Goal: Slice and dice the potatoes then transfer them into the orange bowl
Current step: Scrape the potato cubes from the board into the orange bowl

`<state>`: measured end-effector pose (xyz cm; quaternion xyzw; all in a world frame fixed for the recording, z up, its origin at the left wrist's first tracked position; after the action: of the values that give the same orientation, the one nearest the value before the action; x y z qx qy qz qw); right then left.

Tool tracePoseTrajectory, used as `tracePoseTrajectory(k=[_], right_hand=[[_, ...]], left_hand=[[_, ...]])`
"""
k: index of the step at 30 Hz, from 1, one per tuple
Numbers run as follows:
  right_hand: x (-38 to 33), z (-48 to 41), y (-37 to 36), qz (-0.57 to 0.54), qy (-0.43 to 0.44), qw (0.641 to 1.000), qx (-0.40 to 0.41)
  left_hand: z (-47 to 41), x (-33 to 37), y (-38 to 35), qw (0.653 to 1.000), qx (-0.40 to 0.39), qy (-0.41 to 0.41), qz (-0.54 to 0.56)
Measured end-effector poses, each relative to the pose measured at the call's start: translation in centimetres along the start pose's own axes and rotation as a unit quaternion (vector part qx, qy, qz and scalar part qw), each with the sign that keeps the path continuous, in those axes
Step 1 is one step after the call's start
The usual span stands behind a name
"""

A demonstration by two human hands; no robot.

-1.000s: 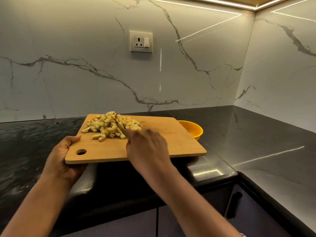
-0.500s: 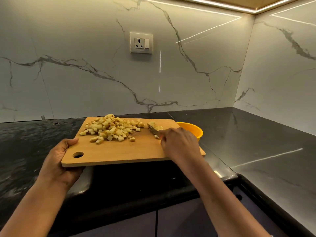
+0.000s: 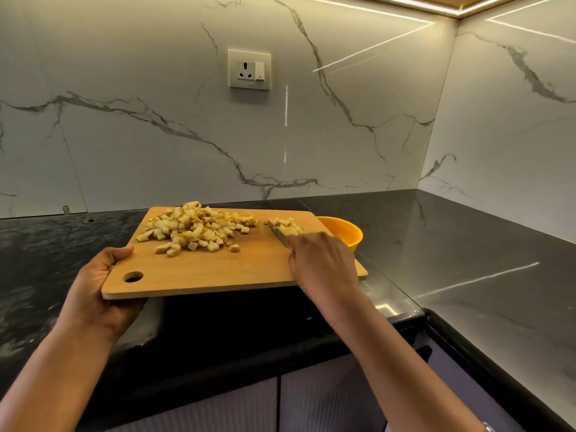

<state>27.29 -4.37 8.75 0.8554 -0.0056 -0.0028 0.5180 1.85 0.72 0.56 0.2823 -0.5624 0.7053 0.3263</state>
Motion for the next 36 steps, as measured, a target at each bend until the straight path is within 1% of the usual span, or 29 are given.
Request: tracePoseTrajectory(k=[5, 9, 15, 21, 29, 31, 33, 36], right_hand=[[3.4, -0.8, -0.3, 0.027, -0.039, 0.999, 0.003], [5.3, -1.2, -0.6, 0.015, -0.057, 0.998, -0.005], [8.5, -1.9, -1.4, -0.016, -0.111, 0.993, -0.023], [11.3, -2.9, -2.5, -0.037, -0.149, 0.988, -0.021], [13.4, -3.8, -4.6, -0.064, -0.186, 0.978, -0.071], [13.2, -3.7, -3.9, -0.061, -0.193, 0.978, -0.059], [11.9, -3.3, -2.1, -0.051, -0.185, 0.981, -0.023], [7.5, -2.5, 0.9, -0.07, -0.138, 0.987, 0.029]], left_hand=[[-0.1, 0.0, -0.3, 1.0, -0.015, -0.001, 0.007], [0.1, 0.0, -0.5, 1.0, -0.02, -0.007, 0.016], [-0.1, 0.0, -0.3, 1.0, -0.016, -0.005, 0.015], [-0.1, -0.1, -0.1, 1.0, -0.007, -0.011, 0.015], [0.4, -0.2, 0.7, 1.0, 0.019, -0.007, 0.017], [0.4, -0.2, 1.0, 1.0, 0.021, -0.006, 0.02], [0.6, -0.2, 0.9, 1.0, 0.02, -0.006, 0.023], [0.8, -0.4, 0.9, 0.999, 0.02, -0.004, 0.025]])
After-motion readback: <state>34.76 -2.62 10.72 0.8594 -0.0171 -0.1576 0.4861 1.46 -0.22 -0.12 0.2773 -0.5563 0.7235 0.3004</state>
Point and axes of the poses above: each hand's wrist, its own z-axis away from the middle knuckle, its own y-axis out of the back of the hand, x = y × z, the point moved 10 cm from there along -z, towards the middle knuckle, and after that the axes turned 2 degrees about z, right-handed, at the moved point
